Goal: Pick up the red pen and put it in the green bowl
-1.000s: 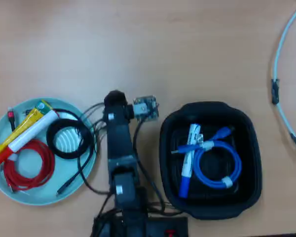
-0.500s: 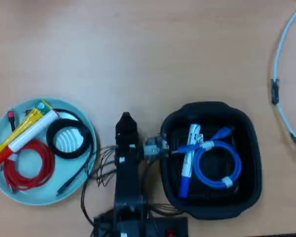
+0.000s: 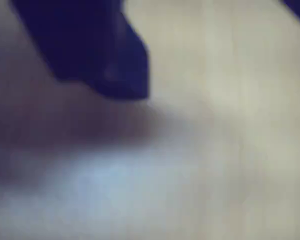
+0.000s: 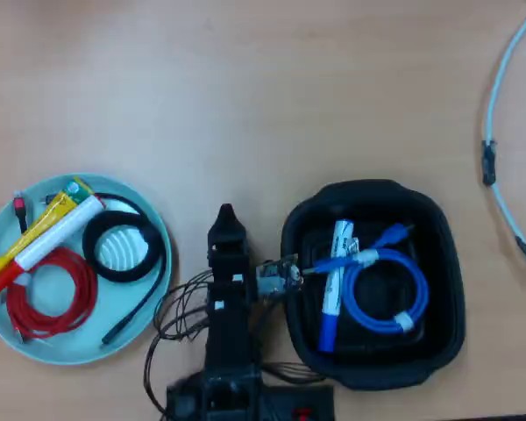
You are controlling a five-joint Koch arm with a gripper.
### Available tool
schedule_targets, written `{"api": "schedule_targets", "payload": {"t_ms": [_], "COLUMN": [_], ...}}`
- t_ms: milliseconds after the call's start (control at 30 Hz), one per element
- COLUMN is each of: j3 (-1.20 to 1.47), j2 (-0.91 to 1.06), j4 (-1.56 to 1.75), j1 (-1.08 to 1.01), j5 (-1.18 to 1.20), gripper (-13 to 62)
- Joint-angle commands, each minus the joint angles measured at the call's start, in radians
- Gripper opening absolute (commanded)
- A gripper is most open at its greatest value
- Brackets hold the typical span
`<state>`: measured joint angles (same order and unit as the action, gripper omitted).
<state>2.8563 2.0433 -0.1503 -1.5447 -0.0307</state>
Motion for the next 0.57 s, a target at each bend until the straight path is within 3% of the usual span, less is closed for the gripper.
{"api": "schedule_targets", "payload": {"t_ms": [0, 533], "j3": [0.029, 0.179], "j2": [0.011, 0.052], "j4": [0.003, 0.109], "j1": [-0.008, -0.018], "j5": [0.0, 0.011], "gripper": [40.3, 40.3]}}
